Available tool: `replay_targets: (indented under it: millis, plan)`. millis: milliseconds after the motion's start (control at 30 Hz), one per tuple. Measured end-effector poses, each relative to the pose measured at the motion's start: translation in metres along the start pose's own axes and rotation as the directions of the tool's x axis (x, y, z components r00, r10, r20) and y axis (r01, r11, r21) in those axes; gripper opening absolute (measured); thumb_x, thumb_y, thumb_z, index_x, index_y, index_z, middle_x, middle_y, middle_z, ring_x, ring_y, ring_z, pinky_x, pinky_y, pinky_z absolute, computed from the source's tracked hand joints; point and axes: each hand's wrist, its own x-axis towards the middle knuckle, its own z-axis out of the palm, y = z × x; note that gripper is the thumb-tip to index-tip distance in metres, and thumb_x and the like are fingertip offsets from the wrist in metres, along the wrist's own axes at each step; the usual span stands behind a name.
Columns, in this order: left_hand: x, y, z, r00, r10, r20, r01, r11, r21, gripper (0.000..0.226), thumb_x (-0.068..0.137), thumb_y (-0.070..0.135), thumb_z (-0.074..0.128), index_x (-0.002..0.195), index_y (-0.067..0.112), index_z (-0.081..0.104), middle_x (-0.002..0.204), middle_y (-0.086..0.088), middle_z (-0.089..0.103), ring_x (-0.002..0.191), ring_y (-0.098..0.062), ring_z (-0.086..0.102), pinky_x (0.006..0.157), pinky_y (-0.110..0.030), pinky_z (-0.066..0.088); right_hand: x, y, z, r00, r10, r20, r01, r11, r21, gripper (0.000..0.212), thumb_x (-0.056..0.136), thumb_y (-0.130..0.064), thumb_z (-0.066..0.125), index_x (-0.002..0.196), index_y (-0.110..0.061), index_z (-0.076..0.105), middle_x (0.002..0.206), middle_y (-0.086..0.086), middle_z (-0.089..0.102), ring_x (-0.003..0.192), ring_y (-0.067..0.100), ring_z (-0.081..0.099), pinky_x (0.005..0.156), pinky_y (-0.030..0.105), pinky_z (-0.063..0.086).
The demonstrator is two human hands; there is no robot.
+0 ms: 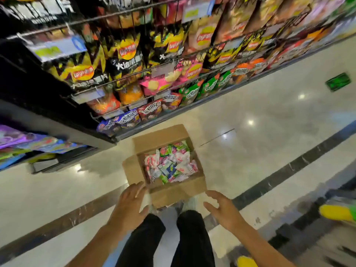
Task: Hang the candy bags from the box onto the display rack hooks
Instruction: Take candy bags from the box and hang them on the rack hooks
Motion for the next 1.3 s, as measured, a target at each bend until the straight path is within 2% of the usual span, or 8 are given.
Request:
replay_targets:
  millis: [133,367,467,633,833,1067,1167,1300]
  plan:
    - [0.06,-0.018,0.066,0.997,-0.061,-0.043,0.055,0.99,-0.13,0.06,0.088,0.034,0.068,0.142,0.016,0.05,0.148,-0.002,0.046,0.138,-0.025,0.044,0.109,-0.035,0.039,0.118,0.049,0.034,0.996,0.044,0.08,-0.04,0.998,-0.052,0.071,0.084,-0.066,0.054,0.14,-0.021,0.052,0.137,-0.005,0.057,0.127,0.013,0.054,0.108,0.025,0.042]
    - [0.188,-0.067,0.228,0.993,-0.104,0.047,0.11,0.98,-0.164,0.067,0.08,0.022,0.079,0.14,0.013,0.05,0.137,-0.013,0.057,0.123,-0.035,0.055,0.098,-0.046,0.05,0.329,0.144,0.108,0.99,0.04,0.133,-0.034,0.998,-0.047,0.051,0.095,-0.025,0.068,0.142,-0.015,0.051,0.127,-0.005,0.06,0.121,0.018,0.06,0.097,0.026,0.046]
    - [0.249,-0.09,0.286,0.992,-0.096,0.08,0.111,0.972,-0.209,0.059,0.085,0.032,0.063,0.14,0.015,0.051,0.145,-0.009,0.051,0.13,-0.033,0.048,0.102,-0.046,0.045,0.415,0.185,0.138,0.994,0.031,0.101,-0.03,0.999,-0.011,0.067,0.086,-0.03,0.072,0.146,-0.02,0.044,0.126,0.001,0.063,0.112,0.021,0.065,0.098,0.041,0.053]
    - [0.336,-0.114,0.348,0.985,-0.106,0.14,0.133,0.97,-0.204,0.081,0.078,0.054,0.031,0.143,0.01,0.049,0.149,-0.013,0.046,0.136,-0.037,0.043,0.111,-0.052,0.037,0.524,0.239,0.172,0.996,-0.026,-0.085,0.018,0.996,-0.09,0.077,0.075,-0.048,0.067,0.143,-0.021,0.044,0.139,-0.001,0.058,0.123,0.014,0.058,0.107,0.039,0.048]
    - [0.353,-0.1,0.368,0.965,-0.118,0.236,0.181,0.947,-0.267,0.073,0.083,0.051,0.032,0.149,0.021,0.039,0.153,0.0,0.036,0.141,-0.024,0.03,0.112,-0.037,0.026,0.537,0.245,0.182,0.983,-0.013,-0.183,-0.04,0.959,-0.281,0.046,0.085,-0.038,0.072,0.124,-0.019,0.055,0.117,0.011,0.069,0.104,0.037,0.065,0.086,0.048,0.056]
    - [0.32,-0.076,0.338,0.944,-0.113,0.308,0.23,0.899,-0.372,0.063,0.08,0.052,0.034,0.136,0.029,0.05,0.133,0.004,0.053,0.123,-0.021,0.051,0.101,-0.039,0.045,0.463,0.219,0.161,0.975,-0.017,-0.22,0.008,0.999,-0.041,0.018,0.088,-0.032,0.07,0.104,-0.024,0.066,0.1,-0.002,0.068,0.093,0.025,0.062,0.077,0.037,0.052]
    - [0.319,-0.052,0.309,0.927,-0.145,0.347,0.323,0.778,-0.539,0.039,0.082,0.057,0.049,0.121,0.059,0.049,0.125,0.016,0.061,0.117,-0.005,0.057,0.098,-0.029,0.046,0.433,0.191,0.156,0.979,-0.019,-0.202,0.046,0.991,0.129,0.023,0.086,-0.036,0.069,0.107,-0.028,0.065,0.093,-0.011,0.072,0.087,0.014,0.067,0.077,0.039,0.056]
    - [0.33,-0.023,0.298,0.879,-0.292,0.377,0.46,0.307,-0.833,0.061,0.06,0.082,0.071,0.115,0.064,0.051,0.115,0.019,0.07,0.114,-0.005,0.064,0.104,-0.038,0.048,0.406,0.152,0.162,0.981,-0.139,-0.133,0.172,0.943,0.286,0.02,0.084,-0.012,0.07,0.098,-0.025,0.065,0.08,-0.003,0.071,0.074,0.014,0.067,0.067,0.039,0.055]
